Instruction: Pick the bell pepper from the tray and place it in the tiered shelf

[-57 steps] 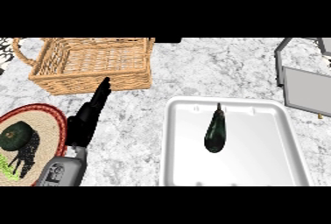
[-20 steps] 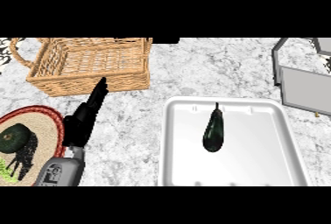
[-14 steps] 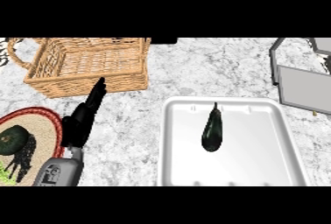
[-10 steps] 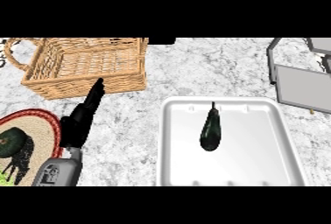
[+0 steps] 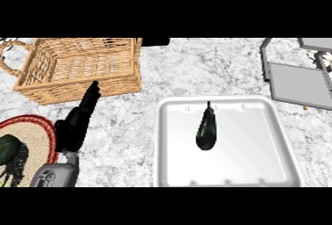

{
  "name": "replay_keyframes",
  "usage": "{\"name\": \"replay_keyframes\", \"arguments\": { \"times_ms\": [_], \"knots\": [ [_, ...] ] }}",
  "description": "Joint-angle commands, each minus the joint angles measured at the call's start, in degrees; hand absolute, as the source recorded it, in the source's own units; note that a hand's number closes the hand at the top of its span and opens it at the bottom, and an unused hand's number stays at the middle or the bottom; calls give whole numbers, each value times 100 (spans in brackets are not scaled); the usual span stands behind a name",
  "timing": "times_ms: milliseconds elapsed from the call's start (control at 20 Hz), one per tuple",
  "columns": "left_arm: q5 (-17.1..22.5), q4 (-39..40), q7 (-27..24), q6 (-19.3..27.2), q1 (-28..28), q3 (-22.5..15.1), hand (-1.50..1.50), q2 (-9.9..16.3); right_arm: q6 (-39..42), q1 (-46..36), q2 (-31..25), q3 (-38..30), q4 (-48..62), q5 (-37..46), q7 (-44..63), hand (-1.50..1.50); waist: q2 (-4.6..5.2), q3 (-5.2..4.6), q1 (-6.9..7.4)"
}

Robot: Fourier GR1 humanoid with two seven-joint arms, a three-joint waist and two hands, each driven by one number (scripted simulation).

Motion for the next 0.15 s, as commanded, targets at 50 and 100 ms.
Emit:
{"name": "replay_keyframes", "arguments": {
  "times_ms": [50, 100],
  "knots": [
    [61, -146, 76, -65, 102, 19, 0, 17, 1260, 1146, -163, -1530, -372, -650, -232, -150, 1, 1, 6],
    [110, -148, -20, -171, 114, 5, 0, 38, 1410, 1311, -23, -1728, -315, -735, -294, -150, 21, -1, 78]
  ]
}}
